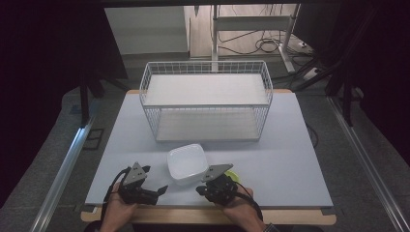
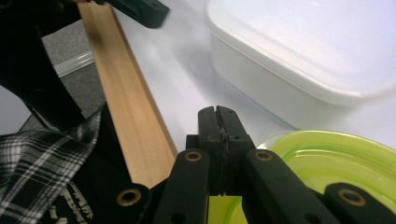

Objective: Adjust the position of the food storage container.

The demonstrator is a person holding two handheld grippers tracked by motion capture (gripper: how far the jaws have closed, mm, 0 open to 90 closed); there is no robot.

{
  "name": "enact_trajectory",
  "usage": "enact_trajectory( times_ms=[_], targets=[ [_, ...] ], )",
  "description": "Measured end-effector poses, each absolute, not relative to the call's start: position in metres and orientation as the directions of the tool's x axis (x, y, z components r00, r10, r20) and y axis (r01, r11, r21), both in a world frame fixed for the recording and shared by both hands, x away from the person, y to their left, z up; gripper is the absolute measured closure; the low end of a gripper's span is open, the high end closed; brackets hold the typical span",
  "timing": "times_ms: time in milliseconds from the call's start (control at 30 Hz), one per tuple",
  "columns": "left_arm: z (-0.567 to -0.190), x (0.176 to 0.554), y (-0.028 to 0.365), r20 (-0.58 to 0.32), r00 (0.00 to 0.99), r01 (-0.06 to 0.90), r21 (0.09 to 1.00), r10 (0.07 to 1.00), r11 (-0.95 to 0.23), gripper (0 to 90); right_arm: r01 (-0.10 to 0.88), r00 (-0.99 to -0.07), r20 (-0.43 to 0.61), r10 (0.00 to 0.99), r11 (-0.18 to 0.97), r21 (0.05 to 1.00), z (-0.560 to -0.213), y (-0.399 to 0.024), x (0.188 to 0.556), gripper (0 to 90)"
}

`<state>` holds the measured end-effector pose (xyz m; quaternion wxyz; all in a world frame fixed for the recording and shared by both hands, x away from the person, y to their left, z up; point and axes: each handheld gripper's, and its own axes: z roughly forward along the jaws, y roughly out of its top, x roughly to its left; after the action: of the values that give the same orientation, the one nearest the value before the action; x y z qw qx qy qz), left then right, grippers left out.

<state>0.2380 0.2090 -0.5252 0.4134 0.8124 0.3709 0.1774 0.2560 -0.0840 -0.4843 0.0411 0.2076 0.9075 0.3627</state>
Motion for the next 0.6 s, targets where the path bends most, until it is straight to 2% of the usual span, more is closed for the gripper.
enact_trajectory(
  times_ms=[600],
  targets=[
    [-0.525, 0.238, 0.209, -0.023, 0.66, 0.462, 0.801, 0.751, -0.381, 4.4, 0.474, -0.806, 0.069, 0.588, 0.571, 0.671, -0.481, -0.156, 0.283, 89.4]
  ],
)
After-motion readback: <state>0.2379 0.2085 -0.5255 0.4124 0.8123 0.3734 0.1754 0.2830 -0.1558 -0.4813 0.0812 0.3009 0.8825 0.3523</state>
